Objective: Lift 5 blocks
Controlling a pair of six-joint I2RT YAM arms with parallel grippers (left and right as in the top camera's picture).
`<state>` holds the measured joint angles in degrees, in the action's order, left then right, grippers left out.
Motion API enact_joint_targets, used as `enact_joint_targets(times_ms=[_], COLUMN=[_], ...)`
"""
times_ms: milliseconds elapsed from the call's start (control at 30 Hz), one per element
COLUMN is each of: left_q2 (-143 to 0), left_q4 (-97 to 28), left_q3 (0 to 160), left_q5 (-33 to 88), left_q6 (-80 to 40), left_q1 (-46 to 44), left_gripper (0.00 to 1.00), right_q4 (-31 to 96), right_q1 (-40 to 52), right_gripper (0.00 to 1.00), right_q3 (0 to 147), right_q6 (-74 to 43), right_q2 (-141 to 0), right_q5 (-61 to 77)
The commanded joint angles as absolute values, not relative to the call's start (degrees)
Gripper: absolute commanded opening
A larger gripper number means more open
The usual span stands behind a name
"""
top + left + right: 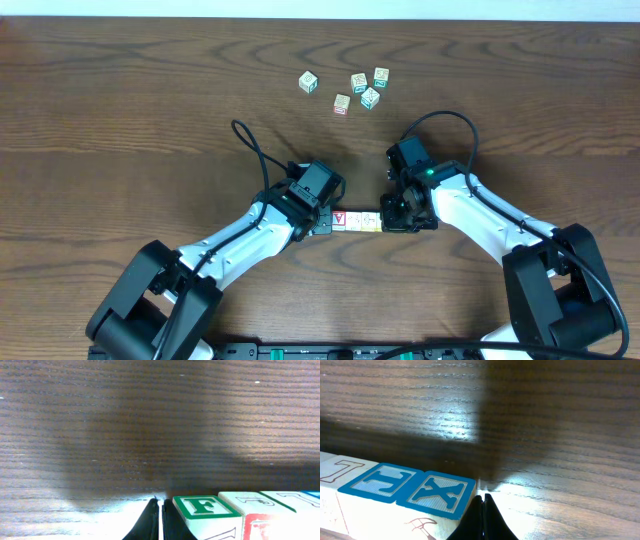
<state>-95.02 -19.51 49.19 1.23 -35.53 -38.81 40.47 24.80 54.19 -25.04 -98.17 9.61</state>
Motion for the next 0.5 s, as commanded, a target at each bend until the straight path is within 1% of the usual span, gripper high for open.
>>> enact_joint_targets(times_ms=[0,333,467], left_q2=[-93.5,-93.5,-93.6], left_q4=[-15.6,-12.7,-12.5], left_q3=[50.9,50.9,50.9], left_q5=[11.3,13.3,13.3], left_q6=[-35.9,-35.9,-35.9], left_q1=[-42.4,-42.4,-42.5], left_gripper=[0.07,0.08,0.07], right_q4=[38.6,35.2,35.0], right_q1=[27.0,27.0,27.0], right_gripper=[0.01,0.01,0.01], right_q3=[56.2,56.2,56.2], right_q6=[-25.3,-24.6,-24.6], right_q2=[-96.9,-96.9,-96.9], right_q5=[28.2,34.3,34.8])
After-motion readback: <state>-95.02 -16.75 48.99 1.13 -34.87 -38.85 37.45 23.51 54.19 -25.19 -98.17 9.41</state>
